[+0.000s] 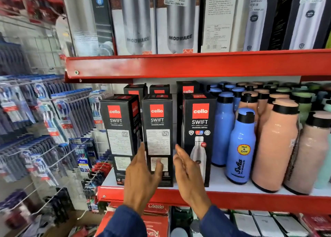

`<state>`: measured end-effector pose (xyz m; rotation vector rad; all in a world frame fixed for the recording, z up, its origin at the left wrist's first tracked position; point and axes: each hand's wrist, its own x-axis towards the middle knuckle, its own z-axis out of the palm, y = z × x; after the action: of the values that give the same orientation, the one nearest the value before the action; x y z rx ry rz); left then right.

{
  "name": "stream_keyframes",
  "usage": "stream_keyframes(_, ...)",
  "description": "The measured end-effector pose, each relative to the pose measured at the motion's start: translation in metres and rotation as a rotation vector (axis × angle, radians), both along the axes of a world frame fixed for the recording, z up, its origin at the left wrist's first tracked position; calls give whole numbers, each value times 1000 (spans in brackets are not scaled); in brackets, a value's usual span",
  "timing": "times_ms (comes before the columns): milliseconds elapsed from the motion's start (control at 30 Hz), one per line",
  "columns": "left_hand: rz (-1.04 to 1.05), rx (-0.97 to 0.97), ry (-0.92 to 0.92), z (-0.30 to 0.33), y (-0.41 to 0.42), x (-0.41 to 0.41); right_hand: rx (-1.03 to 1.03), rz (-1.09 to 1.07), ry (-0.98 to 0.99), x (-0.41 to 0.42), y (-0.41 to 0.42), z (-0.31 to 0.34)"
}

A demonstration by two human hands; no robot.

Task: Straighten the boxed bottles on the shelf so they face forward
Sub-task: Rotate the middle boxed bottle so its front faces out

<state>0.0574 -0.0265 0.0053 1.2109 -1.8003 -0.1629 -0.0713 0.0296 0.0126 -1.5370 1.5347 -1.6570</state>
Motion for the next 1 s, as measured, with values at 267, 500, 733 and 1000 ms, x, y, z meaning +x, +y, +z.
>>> stream_keyframes(267,1,11,88,-9,-10,-6,-5,42,-198,3,-7,4)
stream_keyframes(500,-141,13,339,-6,-15,-2,-98,-18,-157,10,6,6)
stream_keyframes(733,-317,-30,534,2,-9,14,-124,-166,22,-4,6,-2)
stream_keyframes(1000,-633,84,541,-2,-25,24,-63,-120,31,-7,-7,-8)
